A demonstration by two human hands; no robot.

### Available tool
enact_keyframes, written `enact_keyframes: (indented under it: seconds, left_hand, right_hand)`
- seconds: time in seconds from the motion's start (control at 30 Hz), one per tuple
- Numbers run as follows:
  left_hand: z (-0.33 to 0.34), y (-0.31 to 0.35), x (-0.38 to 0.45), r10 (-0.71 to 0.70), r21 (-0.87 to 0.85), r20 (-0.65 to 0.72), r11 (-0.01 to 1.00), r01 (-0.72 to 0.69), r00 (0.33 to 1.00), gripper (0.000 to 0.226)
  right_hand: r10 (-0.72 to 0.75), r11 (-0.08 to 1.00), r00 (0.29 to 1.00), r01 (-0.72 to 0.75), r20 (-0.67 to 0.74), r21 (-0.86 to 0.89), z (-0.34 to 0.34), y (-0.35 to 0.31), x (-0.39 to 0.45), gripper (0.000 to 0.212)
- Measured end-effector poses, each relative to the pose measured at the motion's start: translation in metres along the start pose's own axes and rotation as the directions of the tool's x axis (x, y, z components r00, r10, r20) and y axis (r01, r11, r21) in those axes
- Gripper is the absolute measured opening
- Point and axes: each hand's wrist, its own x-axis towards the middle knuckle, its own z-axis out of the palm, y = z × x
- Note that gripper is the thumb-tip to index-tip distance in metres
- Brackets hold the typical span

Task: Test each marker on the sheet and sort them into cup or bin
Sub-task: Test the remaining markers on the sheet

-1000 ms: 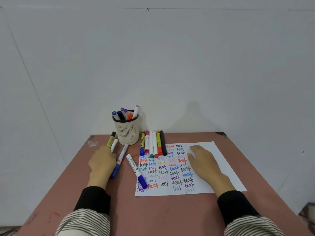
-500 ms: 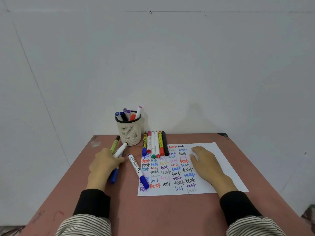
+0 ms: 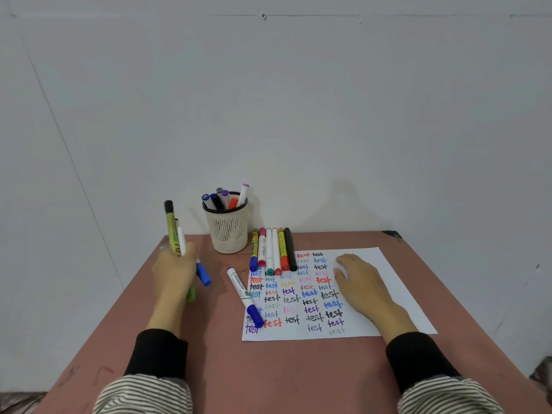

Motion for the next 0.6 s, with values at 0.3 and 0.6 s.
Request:
enact_keyframes:
  seconds: [0.3, 0.6]
  left_hand:
    - [0.013, 0.047, -0.045, 0.29, -0.442, 0.1, 0.87, -0.219, 0.952, 0.028]
    - [0.042, 0.041, -0.073, 0.581, -0.324, 0.515, 0.813, -0.484, 0.63, 0.012]
  right_hand:
    - [-0.021, 0.999, 1.0, 0.022, -0.012, 0.03, 0.0, -0.001, -0.002, 0.041]
    - [-0.138, 0.911, 0.971, 0.203, -0.197, 0.36, -0.005, -0.023, -0.007, 0.042]
